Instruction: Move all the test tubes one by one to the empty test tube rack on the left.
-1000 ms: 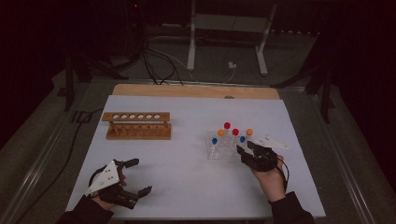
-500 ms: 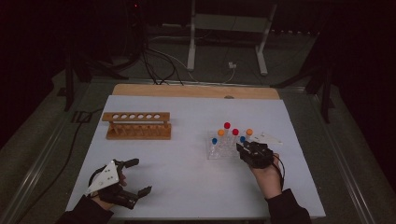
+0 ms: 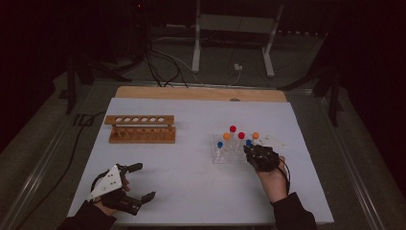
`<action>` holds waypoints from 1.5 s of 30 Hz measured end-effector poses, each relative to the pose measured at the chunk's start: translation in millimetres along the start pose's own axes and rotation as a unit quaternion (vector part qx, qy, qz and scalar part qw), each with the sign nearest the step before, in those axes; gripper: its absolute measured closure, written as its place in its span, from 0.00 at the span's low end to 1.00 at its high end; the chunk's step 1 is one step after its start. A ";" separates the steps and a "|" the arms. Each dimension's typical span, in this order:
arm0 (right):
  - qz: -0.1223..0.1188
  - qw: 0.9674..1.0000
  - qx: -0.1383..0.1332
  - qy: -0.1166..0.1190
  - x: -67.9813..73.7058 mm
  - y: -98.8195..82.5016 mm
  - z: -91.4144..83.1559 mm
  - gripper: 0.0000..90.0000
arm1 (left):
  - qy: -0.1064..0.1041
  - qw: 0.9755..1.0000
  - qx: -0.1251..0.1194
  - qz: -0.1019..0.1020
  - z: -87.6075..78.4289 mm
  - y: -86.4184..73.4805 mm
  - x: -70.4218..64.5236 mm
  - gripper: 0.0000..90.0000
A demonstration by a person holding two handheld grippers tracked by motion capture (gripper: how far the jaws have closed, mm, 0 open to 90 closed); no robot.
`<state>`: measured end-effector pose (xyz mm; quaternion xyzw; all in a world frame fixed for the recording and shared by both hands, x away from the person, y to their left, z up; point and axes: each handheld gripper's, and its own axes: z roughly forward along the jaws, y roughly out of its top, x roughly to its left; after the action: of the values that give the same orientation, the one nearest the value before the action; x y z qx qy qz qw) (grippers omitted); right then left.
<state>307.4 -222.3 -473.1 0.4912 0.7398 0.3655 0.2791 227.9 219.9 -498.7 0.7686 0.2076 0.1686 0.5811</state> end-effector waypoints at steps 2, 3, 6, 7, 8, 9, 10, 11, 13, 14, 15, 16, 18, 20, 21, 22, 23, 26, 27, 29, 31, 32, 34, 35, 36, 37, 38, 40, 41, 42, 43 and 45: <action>-0.001 1.000 0.000 0.000 -0.1 0.1 0.0 0.86 | 0.000 1.000 0.000 0.000 0.0 0.0 0.2 0.00; -0.003 1.000 0.000 0.000 -0.1 0.2 0.0 0.86 | 0.000 1.000 0.000 0.000 0.0 0.0 0.1 0.00; -0.005 1.000 -0.002 0.000 0.2 1.0 -1.6 0.86 | 0.000 1.000 0.000 0.000 -0.1 0.1 0.0 0.00; -0.006 1.000 -0.005 0.000 0.2 1.6 -2.6 0.86 | 0.000 1.000 0.000 -0.001 -0.1 0.1 0.0 0.00; -0.006 1.000 -0.008 0.000 0.3 2.4 -4.0 0.86 | 0.000 1.000 0.000 0.000 -0.1 0.1 0.0 0.00; -0.007 1.000 -0.011 0.000 0.4 3.2 -5.4 0.86 | 0.000 1.000 0.000 0.000 -0.1 0.1 -0.1 0.00; -0.008 1.000 -0.015 0.000 0.3 4.1 -7.1 0.86 | 0.000 1.000 0.000 0.000 -0.1 0.1 -0.1 0.00; -0.008 1.000 -0.018 0.000 0.4 5.1 -8.7 0.86 | 0.000 1.000 0.000 0.000 0.0 0.1 -0.1 0.00; -0.010 1.000 -0.025 -0.001 0.4 7.6 -12.1 0.86 | 0.000 1.000 0.001 0.001 0.0 0.1 -0.2 0.00; -0.011 1.000 -0.029 0.000 0.2 8.8 -13.9 0.86 | 0.000 1.000 0.001 0.001 0.0 0.1 -0.2 0.00; -0.011 0.999 -0.033 0.000 0.5 10.2 -15.7 0.86 | 0.000 1.000 0.001 0.001 0.1 0.1 -0.2 0.00; -0.013 0.999 -0.036 -0.001 1.2 11.7 -17.7 0.86 | 0.000 1.000 0.002 0.002 0.2 0.0 -0.1 0.00; -0.019 0.999 -0.044 -0.004 2.6 14.3 -21.8 0.86 | 0.000 1.000 0.001 0.003 0.3 0.0 -0.3 0.00; -0.021 0.998 -0.055 -0.005 3.3 17.6 -27.9 0.86 | 0.000 1.000 0.001 0.004 0.2 0.0 -0.4 0.00; -0.021 0.998 -0.055 -0.005 3.3 17.6 -27.9 0.86 | -0.001 1.000 0.001 0.003 0.3 0.0 -0.3 0.00; -0.023 0.998 -0.059 -0.006 3.5 18.7 -30.0 0.86 | -0.001 1.000 0.002 0.003 0.3 0.0 -0.2 0.00; -0.025 0.998 -0.063 -0.006 3.8 19.9 -32.5 0.86 | -0.001 1.000 0.002 0.002 0.4 0.0 -0.1 0.00; -0.030 0.997 -0.076 -0.009 5.0 23.7 -40.9 0.86 | -0.002 1.000 0.004 0.002 0.7 0.0 0.0 0.00; -0.029 0.996 -0.079 -0.009 5.4 24.7 -43.1 0.86 | -0.003 1.000 0.003 0.002 0.8 -0.1 -0.2 0.00; -0.031 0.996 -0.086 -0.005 7.0 27.3 -49.7 0.86 | -0.003 1.000 -0.007 0.008 0.8 -0.6 -0.7 0.00; -0.035 0.995 -0.090 0.003 9.0 29.3 -54.5 0.86 | -0.005 1.000 -0.014 0.008 0.7 -0.5 -1.0 0.01; -0.035 0.995 -0.092 0.007 10.4 29.8 -56.5 0.86 | -0.006 1.000 -0.016 0.009 0.6 -0.3 -1.2 0.01; -0.044 0.994 -0.093 0.023 15.9 30.3 -61.5 0.86 | -0.008 1.000 -0.016 0.007 0.7 0.3 -1.5 0.01; -0.044 0.994 -0.093 0.023 15.9 30.3 -61.5 0.86 | -0.009 1.000 -0.016 0.006 1.0 0.6 -1.8 0.01; -0.055 0.994 -0.091 0.035 20.3 29.8 -63.8 0.86 | -0.008 1.000 -0.012 0.006 1.6 1.2 -2.7 0.01; -0.058 0.994 -0.090 0.039 22.5 29.4 -64.5 0.86 | -0.012 1.000 -0.009 0.002 2.1 1.7 -3.3 0.01; -0.059 0.993 -0.088 0.045 24.2 28.9 -64.8 0.86 | -0.016 1.000 -0.004 -0.003 2.6 2.2 -3.4 0.01; -0.062 0.993 -0.085 0.053 26.9 28.3 -64.7 0.86 | -0.025 1.000 0.010 -0.014 4.6 3.7 -3.9 0.01; -0.067 0.993 -0.083 0.058 30.6 27.2 -64.3 0.86 | -0.023 1.000 0.014 -0.014 5.0 4.1 -4.5 0.01; -0.069 0.992 -0.081 0.064 32.7 26.5 -64.0 0.86 | -0.022 1.000 0.018 -0.013 5.6 4.6 -5.3 0.01; -0.071 0.992 -0.077 0.074 36.3 25.4 -63.3 0.86 | -0.024 0.999 0.019 -0.013 5.9 5.0 -5.4 0.01; -0.076 0.991 -0.074 0.083 41.0 23.9 -62.9 0.86 | -0.026 0.999 0.025 -0.017 6.2 5.8 -5.4 0.01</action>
<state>256.5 -194.8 -419.5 0.3791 0.7665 0.4366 0.2795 227.2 210.6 -494.9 0.7833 0.2091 0.1333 0.5701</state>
